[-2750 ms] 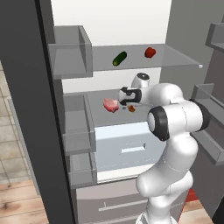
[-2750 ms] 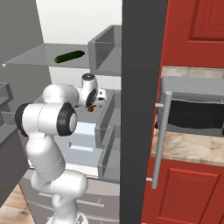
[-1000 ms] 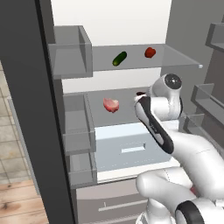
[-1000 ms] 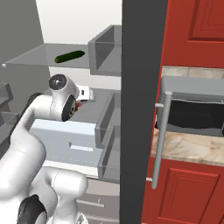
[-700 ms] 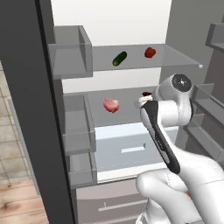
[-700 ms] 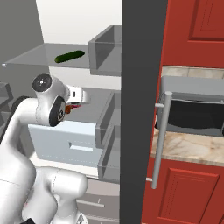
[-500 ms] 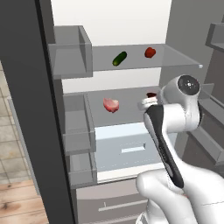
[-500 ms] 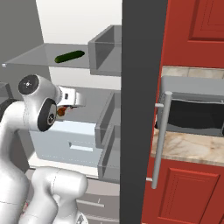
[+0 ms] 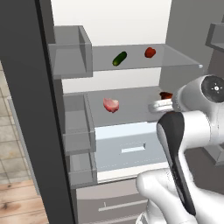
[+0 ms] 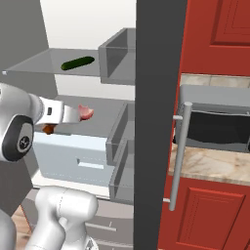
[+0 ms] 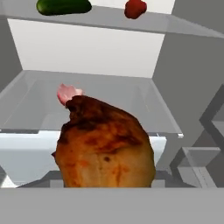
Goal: Gather the bell pepper and cucumber from the fridge and place them on a tray on the dining counter. Then gather the chicken drumstick and steak from the fridge and place them on the other tray.
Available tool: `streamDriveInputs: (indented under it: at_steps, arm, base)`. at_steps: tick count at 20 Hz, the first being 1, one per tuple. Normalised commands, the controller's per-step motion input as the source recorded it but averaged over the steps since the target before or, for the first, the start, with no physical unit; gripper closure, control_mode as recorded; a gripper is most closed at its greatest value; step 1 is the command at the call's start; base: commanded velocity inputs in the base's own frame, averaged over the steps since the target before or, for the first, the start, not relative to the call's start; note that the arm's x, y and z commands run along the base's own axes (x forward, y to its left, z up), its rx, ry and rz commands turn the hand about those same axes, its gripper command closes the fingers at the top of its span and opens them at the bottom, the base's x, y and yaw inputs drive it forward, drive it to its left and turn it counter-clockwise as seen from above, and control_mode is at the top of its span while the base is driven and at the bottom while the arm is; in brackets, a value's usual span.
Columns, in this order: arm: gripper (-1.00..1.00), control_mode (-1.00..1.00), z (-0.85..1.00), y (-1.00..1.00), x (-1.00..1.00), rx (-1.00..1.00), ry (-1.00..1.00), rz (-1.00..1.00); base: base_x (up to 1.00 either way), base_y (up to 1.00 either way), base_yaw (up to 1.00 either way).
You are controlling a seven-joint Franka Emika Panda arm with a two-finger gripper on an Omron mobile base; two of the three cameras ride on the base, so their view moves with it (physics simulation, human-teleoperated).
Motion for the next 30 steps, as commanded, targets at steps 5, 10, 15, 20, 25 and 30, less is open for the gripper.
streamDriveInputs:
  at_steps: [5,10,15,20,25,30]
  arm:
    - [1.0,-1.0,0.48,0.0,-0.87,0.0,0.03,-0.01]
    - [1.0,-1.0,0.09,0.0,-0.86,0.0,0.06,0.0]
    - [1.0,-1.0,0.0,0.03,-0.72,0.01,0.03,0.0]
    - [1.0,-1.0,-0.05,0.08,-0.17,0.0,0.03,0.0]
    - [1.0,-1.0,-0.01,0.01,0.0,0.0,0.02,0.0]
    - [1.0,1.0,-0.01,0.0,-0.02,0.0,0.0,0.0]
  base:
    - [0.0,0.0,0.0]
    - [0.0,0.0,0.0]
    - [0.0,0.0,0.0]
    - [0.0,0.0,0.0]
    - [0.0,0.0,0.0]
    - [-0.4,0.0,0.0]
